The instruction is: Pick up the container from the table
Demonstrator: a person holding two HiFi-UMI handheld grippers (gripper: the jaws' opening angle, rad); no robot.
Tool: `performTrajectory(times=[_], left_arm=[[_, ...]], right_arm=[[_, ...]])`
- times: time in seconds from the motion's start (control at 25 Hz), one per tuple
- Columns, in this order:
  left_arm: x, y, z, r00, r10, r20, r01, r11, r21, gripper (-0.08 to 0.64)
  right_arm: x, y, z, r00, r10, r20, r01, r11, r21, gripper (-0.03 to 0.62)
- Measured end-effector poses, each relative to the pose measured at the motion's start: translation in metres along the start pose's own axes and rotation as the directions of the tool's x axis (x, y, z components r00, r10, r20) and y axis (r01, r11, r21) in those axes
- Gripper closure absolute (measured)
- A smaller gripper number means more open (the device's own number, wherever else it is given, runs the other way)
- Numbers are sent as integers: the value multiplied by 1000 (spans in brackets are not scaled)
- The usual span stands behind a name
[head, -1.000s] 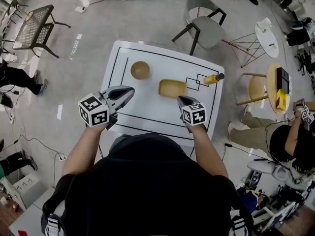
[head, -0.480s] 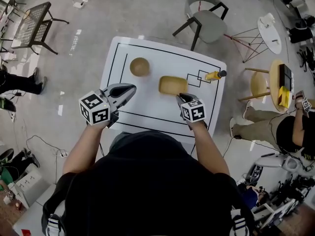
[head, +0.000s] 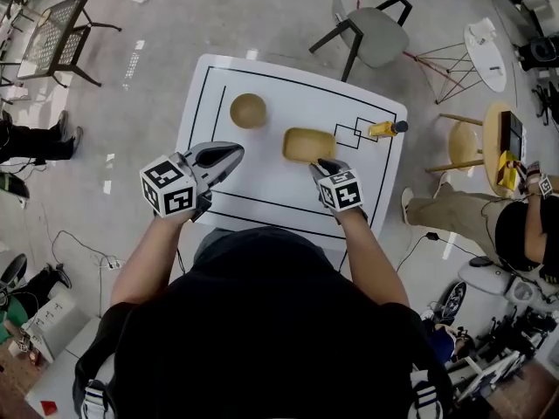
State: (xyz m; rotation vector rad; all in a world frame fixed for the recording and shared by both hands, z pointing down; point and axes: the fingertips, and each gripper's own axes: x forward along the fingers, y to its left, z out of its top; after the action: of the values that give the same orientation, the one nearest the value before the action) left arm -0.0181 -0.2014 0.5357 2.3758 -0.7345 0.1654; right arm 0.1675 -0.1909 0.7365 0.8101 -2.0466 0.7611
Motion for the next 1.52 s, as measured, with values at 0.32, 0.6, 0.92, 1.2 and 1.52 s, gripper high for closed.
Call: performTrajectory(times=[0.32, 0.6, 0.92, 1.2, 1.52], left_arm=[[11, 7, -5, 1000, -5, -14, 5, 1000, -20, 549], [19, 14, -11, 1000, -2, -23, 1, 999, -37, 549], [24, 20, -17, 999, 0, -42, -2, 999, -44, 549], [30, 22, -21, 998, -6, -60, 3, 999, -47, 549], [30, 26, -23, 998, -3, -62, -1, 998, -63, 549]], right_arm=[[18, -1, -5, 998, 19, -54, -22, 997, -67, 477], [34, 1, -13, 994, 41, -105, -54, 991, -120, 474], [47, 1, -23, 986, 48, -157, -75, 981, -176, 453], [56, 0, -22, 981, 38, -193, -92, 956, -280, 446], [67, 0, -34, 967, 11, -255, -105, 927, -359, 443]])
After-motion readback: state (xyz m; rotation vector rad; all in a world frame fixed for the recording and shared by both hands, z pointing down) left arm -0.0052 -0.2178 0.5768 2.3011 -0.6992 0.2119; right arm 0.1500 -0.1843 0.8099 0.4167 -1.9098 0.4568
